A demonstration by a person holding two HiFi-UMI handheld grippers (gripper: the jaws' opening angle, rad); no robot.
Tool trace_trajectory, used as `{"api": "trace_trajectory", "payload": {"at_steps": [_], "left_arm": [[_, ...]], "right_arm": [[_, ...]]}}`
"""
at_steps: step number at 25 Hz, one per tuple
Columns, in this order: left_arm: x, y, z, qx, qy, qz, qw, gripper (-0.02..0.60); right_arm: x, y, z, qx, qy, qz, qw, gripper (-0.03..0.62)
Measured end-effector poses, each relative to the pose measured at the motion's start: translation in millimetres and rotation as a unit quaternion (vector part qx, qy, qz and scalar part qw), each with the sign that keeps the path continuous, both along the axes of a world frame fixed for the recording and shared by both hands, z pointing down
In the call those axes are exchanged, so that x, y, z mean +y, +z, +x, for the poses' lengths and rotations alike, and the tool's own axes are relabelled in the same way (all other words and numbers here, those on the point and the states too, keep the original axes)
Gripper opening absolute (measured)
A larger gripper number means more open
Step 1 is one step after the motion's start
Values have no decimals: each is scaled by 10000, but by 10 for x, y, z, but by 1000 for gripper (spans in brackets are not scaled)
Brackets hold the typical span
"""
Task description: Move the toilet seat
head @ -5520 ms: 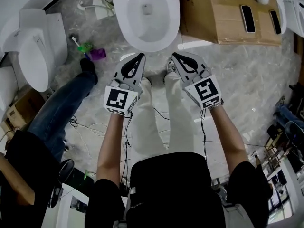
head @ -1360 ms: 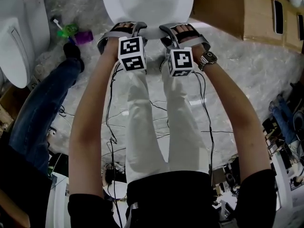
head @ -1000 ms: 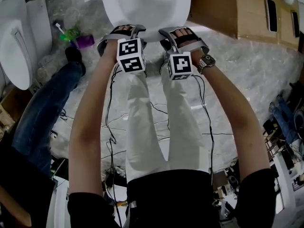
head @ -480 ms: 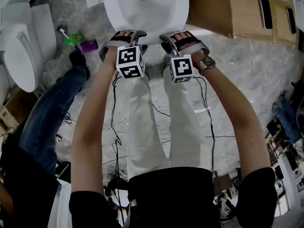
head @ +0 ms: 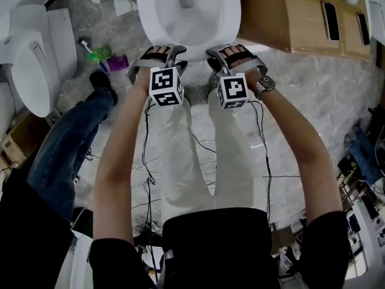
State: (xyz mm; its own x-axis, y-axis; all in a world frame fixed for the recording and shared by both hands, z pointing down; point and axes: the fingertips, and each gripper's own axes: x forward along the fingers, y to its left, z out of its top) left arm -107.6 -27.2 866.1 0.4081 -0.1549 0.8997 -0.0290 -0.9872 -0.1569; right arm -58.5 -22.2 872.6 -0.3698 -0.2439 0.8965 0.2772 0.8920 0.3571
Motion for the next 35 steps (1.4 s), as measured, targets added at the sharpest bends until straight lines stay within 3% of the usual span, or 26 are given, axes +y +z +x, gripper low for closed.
{"api": "trace_trajectory", "payload": {"at_steps": [14, 26, 35], "left_arm": [[-120, -314, -58, -60, 100, 579, 9983, 187], [-133, -558, -84, -68, -148, 1124, 9935, 153], [-241, -857, -105, -350, -308, 1454, 9883, 133]], "right_arm": [[-137, -411, 0, -123, -15, 214, 9997, 143], [-172, -632, -1, -373, 144, 360, 9986, 129], [-302, -910, -9, -413, 312, 363, 9980, 122]]}}
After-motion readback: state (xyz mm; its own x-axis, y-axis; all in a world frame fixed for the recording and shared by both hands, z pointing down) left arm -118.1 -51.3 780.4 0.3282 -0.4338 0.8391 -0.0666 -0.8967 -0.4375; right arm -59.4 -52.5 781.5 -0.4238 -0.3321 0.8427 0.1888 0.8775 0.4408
